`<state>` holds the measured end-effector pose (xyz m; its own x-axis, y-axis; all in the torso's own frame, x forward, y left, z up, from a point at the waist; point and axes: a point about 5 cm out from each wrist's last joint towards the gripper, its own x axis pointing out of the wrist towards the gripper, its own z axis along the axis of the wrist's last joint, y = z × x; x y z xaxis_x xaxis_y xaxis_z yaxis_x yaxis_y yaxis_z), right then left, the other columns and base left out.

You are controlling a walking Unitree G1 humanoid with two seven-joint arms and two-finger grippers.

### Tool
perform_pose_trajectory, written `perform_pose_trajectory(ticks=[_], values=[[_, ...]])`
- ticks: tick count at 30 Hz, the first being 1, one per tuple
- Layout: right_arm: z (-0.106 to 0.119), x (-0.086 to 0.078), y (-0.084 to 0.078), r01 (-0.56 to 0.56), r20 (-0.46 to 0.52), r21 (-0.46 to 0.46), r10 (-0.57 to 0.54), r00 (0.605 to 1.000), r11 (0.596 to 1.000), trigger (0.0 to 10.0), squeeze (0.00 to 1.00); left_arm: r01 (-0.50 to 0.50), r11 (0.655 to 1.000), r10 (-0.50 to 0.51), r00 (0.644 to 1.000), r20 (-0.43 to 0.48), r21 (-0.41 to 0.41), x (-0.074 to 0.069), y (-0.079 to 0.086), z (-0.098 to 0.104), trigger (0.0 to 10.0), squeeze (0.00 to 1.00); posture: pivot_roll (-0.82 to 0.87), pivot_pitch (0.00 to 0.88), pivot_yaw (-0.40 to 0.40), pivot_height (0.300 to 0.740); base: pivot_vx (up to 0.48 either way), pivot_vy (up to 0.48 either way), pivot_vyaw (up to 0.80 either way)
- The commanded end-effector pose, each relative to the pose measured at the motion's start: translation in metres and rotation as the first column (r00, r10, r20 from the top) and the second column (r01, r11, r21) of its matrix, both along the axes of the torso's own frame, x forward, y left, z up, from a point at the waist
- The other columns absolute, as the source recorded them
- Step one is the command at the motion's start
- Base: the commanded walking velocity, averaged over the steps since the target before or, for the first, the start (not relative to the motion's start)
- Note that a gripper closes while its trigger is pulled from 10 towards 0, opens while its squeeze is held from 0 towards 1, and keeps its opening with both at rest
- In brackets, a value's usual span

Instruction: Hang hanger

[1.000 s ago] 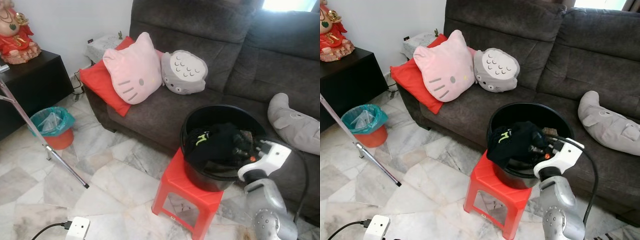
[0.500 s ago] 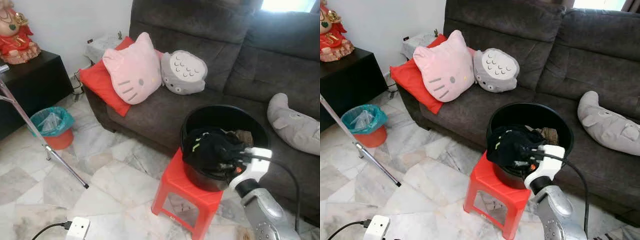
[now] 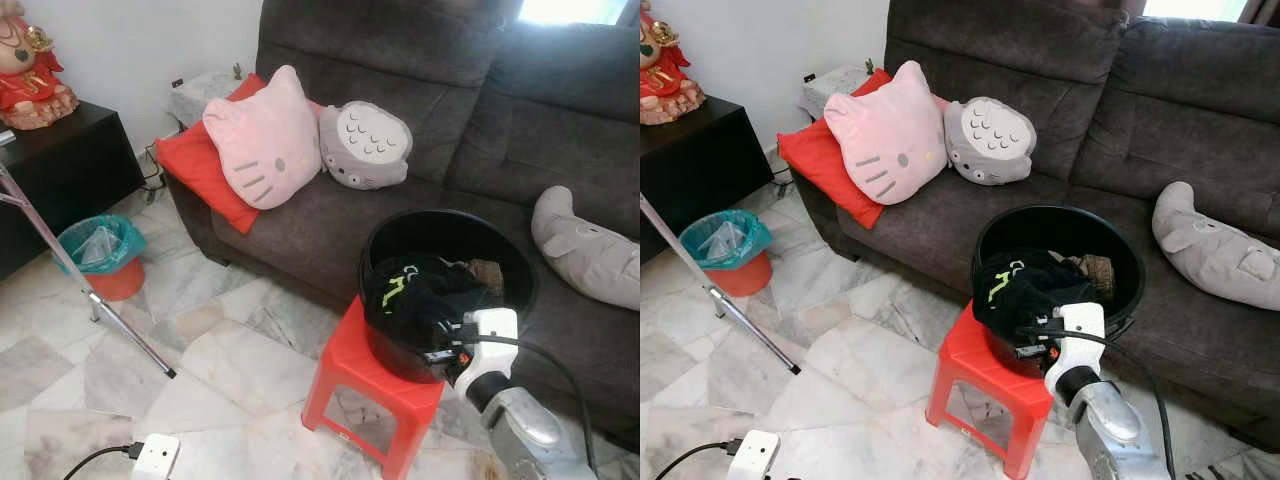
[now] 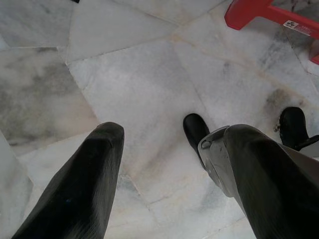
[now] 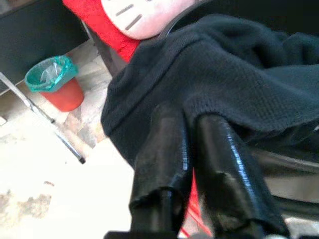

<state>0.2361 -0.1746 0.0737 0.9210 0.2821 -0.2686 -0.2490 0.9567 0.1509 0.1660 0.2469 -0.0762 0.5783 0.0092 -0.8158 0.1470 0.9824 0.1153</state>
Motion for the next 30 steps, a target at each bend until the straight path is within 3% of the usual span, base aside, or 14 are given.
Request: perform_pose_trajectory(ticks=[1,7,12,19,30], values=[[-0.001,-0.001,0.000,-0.003,-0.006,-0.017,0.003,1.000,1.000,10.0,1.00,0.005,1.000,-0.005,1.000,-0.009,0.006,-0.003,0.001,-0.001,10.0,0.00,-0.25,0.000,-0.020,0.740,0.000,0.000,0.00],[0.005,-0.001,-0.003,-0.011,0.014,-0.049,0.011,1.000,0.999,10.0,1.00,0.005,1.000,-0.005,1.000,-0.009,0.006,-0.003,0.001,-0.001,10.0,0.00,-0.25,0.000,-0.021,0.740,0.000,0.000,0.00],[0.008,-0.009,-0.001,-0.078,0.023,-0.110,0.081,0.996,0.991,10.0,1.00,0.006,1.000,-0.006,1.000,-0.008,0.005,-0.002,0.001,-0.001,10.0,0.00,-0.25,0.000,-0.021,0.740,0.000,0.000,0.00],[0.012,-0.016,0.000,-0.104,0.024,-0.110,0.108,0.994,0.988,10.0,1.00,0.007,1.000,-0.007,1.000,-0.009,0.006,-0.002,0.001,-0.001,10.0,0.00,-0.26,0.000,-0.023,0.740,0.000,0.000,0.00],[0.018,-0.050,-0.001,-0.297,-0.056,-0.163,0.291,0.955,0.941,10.0,1.00,0.017,1.000,-0.017,1.000,-0.013,0.006,-0.003,0.001,-0.001,10.0,0.00,-0.27,0.000,-0.023,0.740,0.000,0.000,0.00]])
